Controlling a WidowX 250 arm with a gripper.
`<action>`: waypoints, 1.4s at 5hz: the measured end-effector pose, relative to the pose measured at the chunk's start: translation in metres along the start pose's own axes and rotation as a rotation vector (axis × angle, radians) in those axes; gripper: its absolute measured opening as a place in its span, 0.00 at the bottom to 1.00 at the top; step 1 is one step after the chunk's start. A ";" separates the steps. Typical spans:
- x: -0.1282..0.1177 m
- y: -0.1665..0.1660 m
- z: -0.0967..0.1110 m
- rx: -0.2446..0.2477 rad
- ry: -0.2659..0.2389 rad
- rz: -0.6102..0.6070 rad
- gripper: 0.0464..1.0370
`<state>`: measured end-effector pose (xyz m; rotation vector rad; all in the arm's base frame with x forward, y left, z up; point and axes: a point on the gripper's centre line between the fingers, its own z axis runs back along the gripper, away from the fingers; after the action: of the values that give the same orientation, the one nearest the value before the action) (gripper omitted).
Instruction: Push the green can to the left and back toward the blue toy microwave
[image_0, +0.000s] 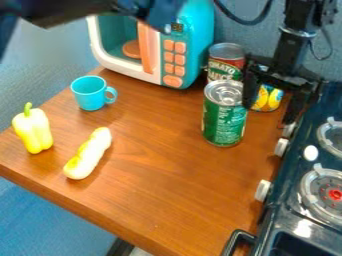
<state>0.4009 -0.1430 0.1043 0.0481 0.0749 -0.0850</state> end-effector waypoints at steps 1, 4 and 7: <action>0.009 -0.004 -0.010 -0.012 0.005 0.006 0.96; 0.008 0.015 -0.032 0.006 0.062 0.124 0.96; 0.015 0.100 -0.039 0.020 -0.004 0.376 0.96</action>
<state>0.4220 -0.0427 0.0688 0.0816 0.0601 0.2898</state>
